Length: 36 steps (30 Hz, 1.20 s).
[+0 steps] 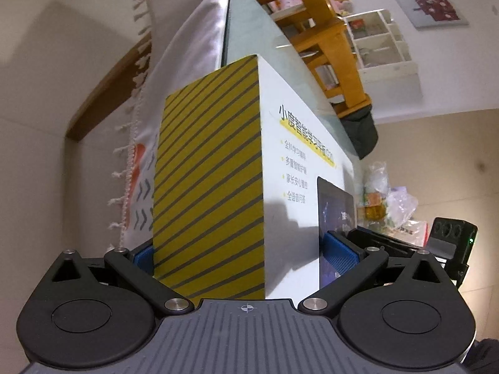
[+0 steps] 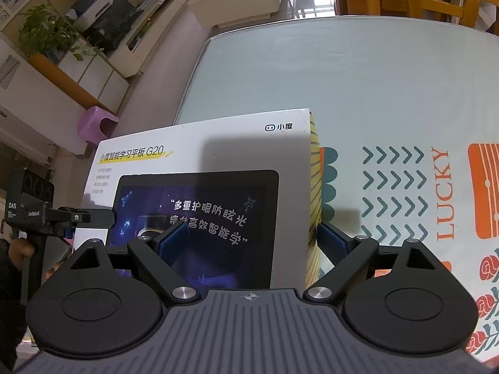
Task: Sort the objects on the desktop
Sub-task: 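Lift the white tablet box off the table with both grippers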
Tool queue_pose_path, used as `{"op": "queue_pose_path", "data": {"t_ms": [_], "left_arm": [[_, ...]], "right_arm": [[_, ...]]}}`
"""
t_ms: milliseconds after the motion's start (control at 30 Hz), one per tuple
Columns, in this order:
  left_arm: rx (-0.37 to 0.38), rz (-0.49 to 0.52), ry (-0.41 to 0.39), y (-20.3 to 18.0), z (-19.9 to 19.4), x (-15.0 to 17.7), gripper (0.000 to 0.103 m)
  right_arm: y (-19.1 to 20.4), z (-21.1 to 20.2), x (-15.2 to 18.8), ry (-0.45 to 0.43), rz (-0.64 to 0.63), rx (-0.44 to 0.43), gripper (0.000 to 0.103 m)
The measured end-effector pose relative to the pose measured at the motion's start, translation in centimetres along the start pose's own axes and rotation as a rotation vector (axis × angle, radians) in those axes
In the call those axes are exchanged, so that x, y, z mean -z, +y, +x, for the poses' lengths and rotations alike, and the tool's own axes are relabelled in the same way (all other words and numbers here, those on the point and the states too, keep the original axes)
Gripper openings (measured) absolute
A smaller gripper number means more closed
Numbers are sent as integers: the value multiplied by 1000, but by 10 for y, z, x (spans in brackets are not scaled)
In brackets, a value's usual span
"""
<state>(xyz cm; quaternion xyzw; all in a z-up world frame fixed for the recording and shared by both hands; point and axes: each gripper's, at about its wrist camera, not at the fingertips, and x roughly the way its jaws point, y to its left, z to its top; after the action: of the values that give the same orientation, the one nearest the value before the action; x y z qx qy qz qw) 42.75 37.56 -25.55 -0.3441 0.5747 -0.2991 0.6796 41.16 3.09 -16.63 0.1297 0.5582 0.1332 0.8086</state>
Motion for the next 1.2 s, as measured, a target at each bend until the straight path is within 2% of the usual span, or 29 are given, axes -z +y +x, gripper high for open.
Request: {"op": "queue_pose_path", "data": {"t_ms": [200, 400, 667, 867, 1200], "left_arm": [[7, 22, -22, 1, -3, 5, 103], [40, 64, -45, 11, -15, 6, 103], [104, 38, -70, 38, -33, 10, 103], [139, 4, -87, 51, -36, 11, 103], [137, -3, -84, 52, -36, 10, 103]], "right_arm": [[-2, 0, 0, 6, 2, -9, 103], [12, 0, 4, 18, -52, -1, 103], [8, 0, 13, 40, -5, -121, 103], [-17, -4, 10, 32, 99, -206, 103], [-33, 23, -3, 100, 189, -325, 103]]}}
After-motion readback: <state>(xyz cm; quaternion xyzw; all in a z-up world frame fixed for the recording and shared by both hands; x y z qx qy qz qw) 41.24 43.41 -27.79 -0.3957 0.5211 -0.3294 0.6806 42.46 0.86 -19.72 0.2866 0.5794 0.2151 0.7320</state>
